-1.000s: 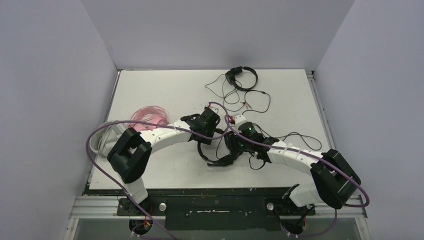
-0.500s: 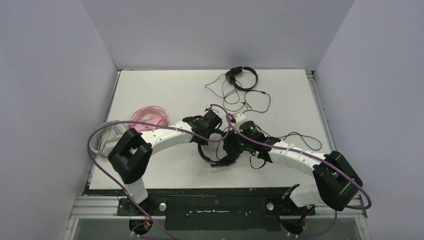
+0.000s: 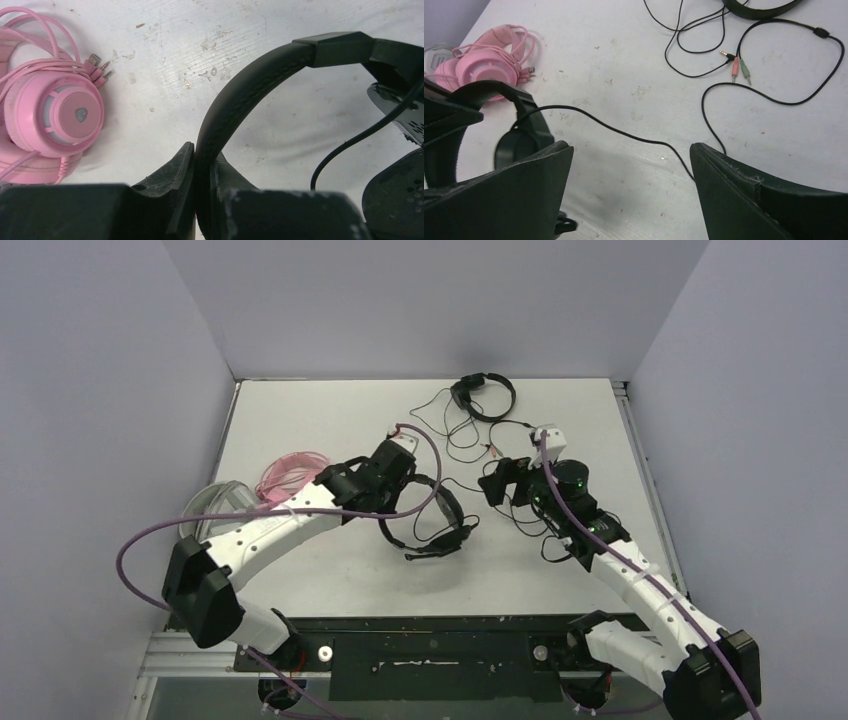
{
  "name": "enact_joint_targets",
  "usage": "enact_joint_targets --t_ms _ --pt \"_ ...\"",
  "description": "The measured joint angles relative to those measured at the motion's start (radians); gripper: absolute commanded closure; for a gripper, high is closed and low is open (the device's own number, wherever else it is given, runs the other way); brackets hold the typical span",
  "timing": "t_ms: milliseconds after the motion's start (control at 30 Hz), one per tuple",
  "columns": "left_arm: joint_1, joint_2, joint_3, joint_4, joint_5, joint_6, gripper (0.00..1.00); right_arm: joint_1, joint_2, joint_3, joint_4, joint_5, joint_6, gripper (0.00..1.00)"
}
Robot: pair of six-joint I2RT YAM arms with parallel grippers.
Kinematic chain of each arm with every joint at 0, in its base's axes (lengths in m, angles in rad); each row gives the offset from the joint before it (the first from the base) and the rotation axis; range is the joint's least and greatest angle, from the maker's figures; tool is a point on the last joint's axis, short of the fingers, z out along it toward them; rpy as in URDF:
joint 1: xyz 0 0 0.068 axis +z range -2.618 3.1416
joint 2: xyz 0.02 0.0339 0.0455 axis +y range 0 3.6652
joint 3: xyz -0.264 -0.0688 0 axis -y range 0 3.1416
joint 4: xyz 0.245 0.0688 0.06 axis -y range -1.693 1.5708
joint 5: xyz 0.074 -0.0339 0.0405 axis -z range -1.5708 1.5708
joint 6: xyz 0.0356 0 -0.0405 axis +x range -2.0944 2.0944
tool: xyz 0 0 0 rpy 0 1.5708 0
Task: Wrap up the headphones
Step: Pick up the headphones from the center of the board, then wrap the headphones cable around the headphones.
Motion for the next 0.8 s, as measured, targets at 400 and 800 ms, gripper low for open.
enact_joint_targets --t_ms 400,800 --pt "0.200 -0.164 0.141 -0.164 0.325 0.003 1.00 -0.028 -0.209 -0.153 0.194 -0.121 -0.003 0.08" --pt "0.200 -0.182 0.344 -0.265 0.490 -0.008 1.00 -0.028 -0.002 -0.211 0.435 -0.383 -0.027 0.11"
